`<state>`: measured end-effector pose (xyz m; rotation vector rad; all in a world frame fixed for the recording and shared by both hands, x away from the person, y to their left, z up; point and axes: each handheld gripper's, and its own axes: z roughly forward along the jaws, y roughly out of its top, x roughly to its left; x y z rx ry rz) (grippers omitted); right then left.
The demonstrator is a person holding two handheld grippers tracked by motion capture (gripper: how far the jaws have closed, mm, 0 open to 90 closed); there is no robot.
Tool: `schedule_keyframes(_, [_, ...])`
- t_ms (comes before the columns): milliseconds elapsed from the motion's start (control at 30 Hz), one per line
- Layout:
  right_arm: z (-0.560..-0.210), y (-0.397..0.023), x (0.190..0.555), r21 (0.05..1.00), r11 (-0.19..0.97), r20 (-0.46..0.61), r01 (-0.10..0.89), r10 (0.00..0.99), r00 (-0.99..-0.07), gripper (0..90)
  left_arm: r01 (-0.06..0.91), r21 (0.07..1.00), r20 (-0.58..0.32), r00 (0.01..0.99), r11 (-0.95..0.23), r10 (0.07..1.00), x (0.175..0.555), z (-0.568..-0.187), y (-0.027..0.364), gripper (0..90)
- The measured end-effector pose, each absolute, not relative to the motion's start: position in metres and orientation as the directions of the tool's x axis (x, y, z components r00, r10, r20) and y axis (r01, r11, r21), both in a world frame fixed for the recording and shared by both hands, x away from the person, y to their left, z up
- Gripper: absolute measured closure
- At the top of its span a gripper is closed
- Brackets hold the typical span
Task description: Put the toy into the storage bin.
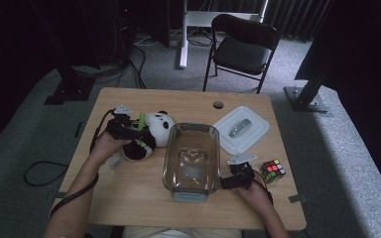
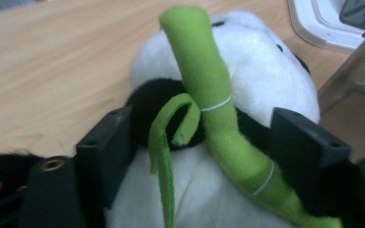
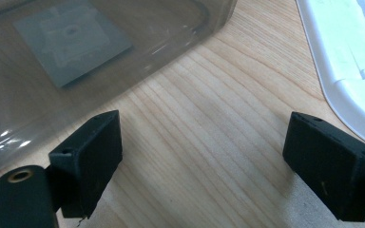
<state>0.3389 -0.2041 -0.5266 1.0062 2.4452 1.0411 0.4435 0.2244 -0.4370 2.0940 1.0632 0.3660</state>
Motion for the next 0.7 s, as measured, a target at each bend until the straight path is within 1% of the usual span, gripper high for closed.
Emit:
schedule_keyframes(67, [-0.527, -0.204, 0.339, 0.721, 0.492, 0.0, 0.488, 0.704, -0.71, 12.4, 0.577, 0.729, -0.079, 0.606, -0.369, 0.791, 0.443, -0.438, 0.224, 31.1])
schedule_keyframes(167, [-0.527, -0.204, 0.339, 0.721, 0.492, 0.0, 0.488, 0.704, -0.71, 12.4, 0.572, 0.725, -0.058, 0.605, -0.383, 0.794, 0.44, -0.441, 0.222, 36.7])
schedule_keyframes(267, [-0.527, -0.204, 0.339, 0.721, 0.492, 0.0, 0.488, 0.704, -0.711, 12.4, 0.575, 0.722, -0.049, 0.597, -0.385, 0.801, 0.439, -0.441, 0.221, 44.2])
schedule_keyframes(300, [-0.527, -0.204, 0.339, 0.721, 0.493, 0.0, 0.488, 0.703, -0.711, 12.4, 0.588, 0.722, -0.052, 0.573, -0.366, 0.818, 0.439, -0.442, 0.221, 44.2])
schedule_keyframes(333, [-0.527, -0.204, 0.339, 0.721, 0.493, 0.0, 0.488, 0.704, -0.711, 12.4, 0.586, 0.724, -0.049, 0.569, -0.363, 0.821, 0.439, -0.443, 0.22, 53.6])
schedule_keyframes(433, [-0.527, -0.204, 0.339, 0.721, 0.493, 0.0, 0.488, 0.704, -0.71, 12.4, 0.589, 0.73, -0.048, 0.55, -0.346, 0.834, 0.437, -0.442, 0.22, 62.5])
schedule_keyframes(500, [-0.527, -0.204, 0.339, 0.721, 0.493, 0.0, 0.488, 0.704, -0.711, 12.4, 0.597, 0.731, -0.062, 0.541, -0.331, 0.839, 0.437, -0.441, 0.221, 63.9])
schedule_keyframes(567, [-0.527, -0.204, 0.339, 0.721, 0.493, 0.0, 0.488, 0.703, -0.711, 12.4, 0.596, 0.738, -0.064, 0.53, -0.318, 0.845, 0.436, -0.44, 0.221, 67.6])
schedule_keyframes(667, [-0.526, -0.205, 0.338, 0.724, 0.493, -0.004, 0.483, 0.703, -0.712, 13.3, 0.592, 0.749, -0.077, 0.525, -0.298, 0.848, 0.433, -0.438, 0.221, 69.5])
schedule_keyframes(700, [-0.526, -0.205, 0.337, 0.73, 0.499, -0.013, 0.467, 0.693, -0.721, 13.3, 0.591, 0.748, -0.079, 0.53, -0.301, 0.844, 0.433, -0.437, 0.221, 69.9])
